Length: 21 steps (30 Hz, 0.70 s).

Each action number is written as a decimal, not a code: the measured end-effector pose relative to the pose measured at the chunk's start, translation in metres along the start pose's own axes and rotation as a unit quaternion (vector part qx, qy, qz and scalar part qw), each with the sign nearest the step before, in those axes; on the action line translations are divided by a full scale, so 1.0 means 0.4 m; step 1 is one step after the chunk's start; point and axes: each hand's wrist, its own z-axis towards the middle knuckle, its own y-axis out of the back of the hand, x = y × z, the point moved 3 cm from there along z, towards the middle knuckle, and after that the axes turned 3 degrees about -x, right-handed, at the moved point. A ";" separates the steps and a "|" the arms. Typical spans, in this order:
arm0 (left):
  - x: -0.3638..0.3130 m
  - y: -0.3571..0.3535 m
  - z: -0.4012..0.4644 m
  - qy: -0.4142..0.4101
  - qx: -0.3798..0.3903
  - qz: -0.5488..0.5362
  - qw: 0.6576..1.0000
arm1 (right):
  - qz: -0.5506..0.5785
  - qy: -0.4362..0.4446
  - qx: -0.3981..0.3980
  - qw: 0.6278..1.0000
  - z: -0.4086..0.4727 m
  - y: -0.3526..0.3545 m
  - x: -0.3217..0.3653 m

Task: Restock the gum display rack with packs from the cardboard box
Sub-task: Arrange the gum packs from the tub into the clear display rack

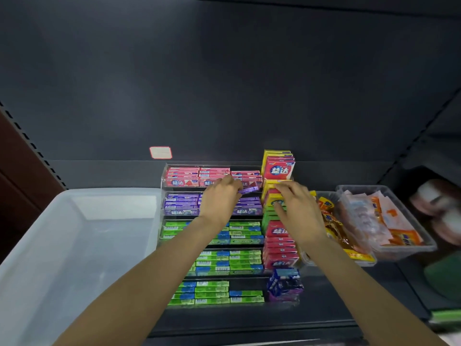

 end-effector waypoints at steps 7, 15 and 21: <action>-0.018 -0.037 0.010 -0.026 0.017 0.095 0.995 | 0.012 -0.001 0.019 1.000 0.000 -0.009 -0.007; -0.004 -0.035 0.003 -0.073 0.052 0.107 0.990 | 0.015 -0.003 0.025 1.000 -0.004 -0.012 -0.010; 0.019 -0.029 -0.029 -0.115 0.083 0.082 0.987 | 0.021 -0.014 0.028 0.999 -0.007 -0.018 -0.002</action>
